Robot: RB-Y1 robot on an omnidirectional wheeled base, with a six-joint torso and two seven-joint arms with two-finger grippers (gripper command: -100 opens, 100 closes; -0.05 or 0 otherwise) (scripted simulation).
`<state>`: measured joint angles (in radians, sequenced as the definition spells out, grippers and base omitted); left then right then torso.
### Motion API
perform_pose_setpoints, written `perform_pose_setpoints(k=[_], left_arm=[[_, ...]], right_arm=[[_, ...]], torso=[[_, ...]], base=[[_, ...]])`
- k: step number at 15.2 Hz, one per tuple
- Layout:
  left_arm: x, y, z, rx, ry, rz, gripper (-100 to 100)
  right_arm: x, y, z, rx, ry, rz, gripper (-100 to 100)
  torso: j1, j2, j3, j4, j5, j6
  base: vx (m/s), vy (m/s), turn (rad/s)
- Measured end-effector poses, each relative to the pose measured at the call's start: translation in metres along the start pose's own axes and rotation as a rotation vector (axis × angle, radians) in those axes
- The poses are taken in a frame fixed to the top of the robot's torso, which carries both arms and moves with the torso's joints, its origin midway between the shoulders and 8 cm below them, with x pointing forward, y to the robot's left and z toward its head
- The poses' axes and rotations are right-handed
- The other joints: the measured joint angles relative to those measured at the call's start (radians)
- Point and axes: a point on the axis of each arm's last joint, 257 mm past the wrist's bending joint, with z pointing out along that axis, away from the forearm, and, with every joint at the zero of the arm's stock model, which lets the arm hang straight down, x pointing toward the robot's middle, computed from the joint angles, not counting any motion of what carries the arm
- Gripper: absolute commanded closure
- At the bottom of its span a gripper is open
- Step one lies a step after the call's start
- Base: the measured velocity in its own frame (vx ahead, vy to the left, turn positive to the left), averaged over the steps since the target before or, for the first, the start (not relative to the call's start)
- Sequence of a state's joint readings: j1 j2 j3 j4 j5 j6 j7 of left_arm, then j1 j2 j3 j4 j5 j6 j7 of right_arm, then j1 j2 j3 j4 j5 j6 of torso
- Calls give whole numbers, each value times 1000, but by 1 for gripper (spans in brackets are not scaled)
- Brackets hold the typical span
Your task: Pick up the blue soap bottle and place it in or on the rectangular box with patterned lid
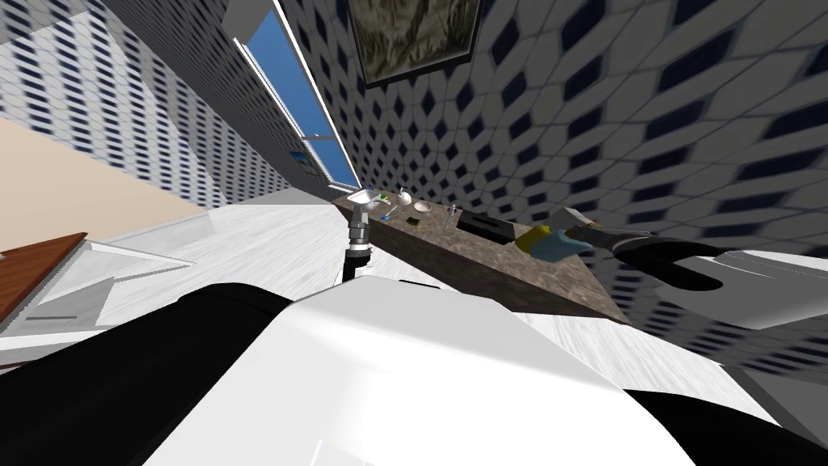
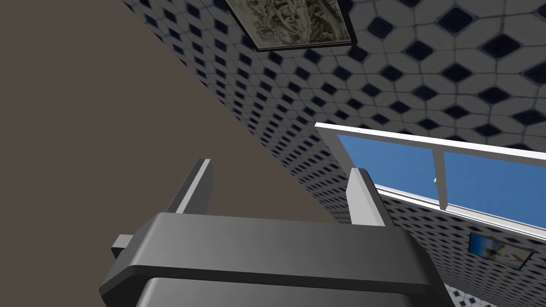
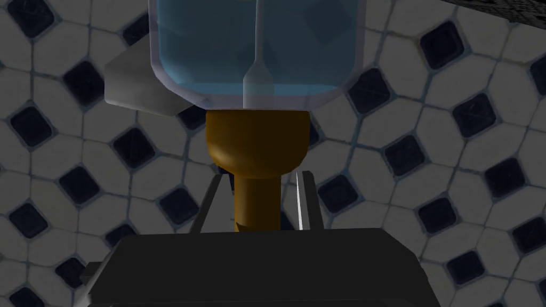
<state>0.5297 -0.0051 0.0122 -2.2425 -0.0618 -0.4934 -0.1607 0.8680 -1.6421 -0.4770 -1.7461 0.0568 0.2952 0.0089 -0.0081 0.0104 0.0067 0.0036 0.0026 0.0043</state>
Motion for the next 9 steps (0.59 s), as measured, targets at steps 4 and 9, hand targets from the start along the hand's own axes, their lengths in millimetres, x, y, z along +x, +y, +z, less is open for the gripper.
perform_pose_setpoints(k=[4,9], left_arm=[[0,0,0,0,0,0,0],[0,0,0,0,0,0,0]], right_arm=[[-27,-10,7,41,-12,34,100],[-55,-17,20,86,-23,69,100]], torso=[[3,-3,-1,0,2,0],[6,-7,-3,1,3,-1]], base=[[-63,-93,10],[-26,-40,14]])
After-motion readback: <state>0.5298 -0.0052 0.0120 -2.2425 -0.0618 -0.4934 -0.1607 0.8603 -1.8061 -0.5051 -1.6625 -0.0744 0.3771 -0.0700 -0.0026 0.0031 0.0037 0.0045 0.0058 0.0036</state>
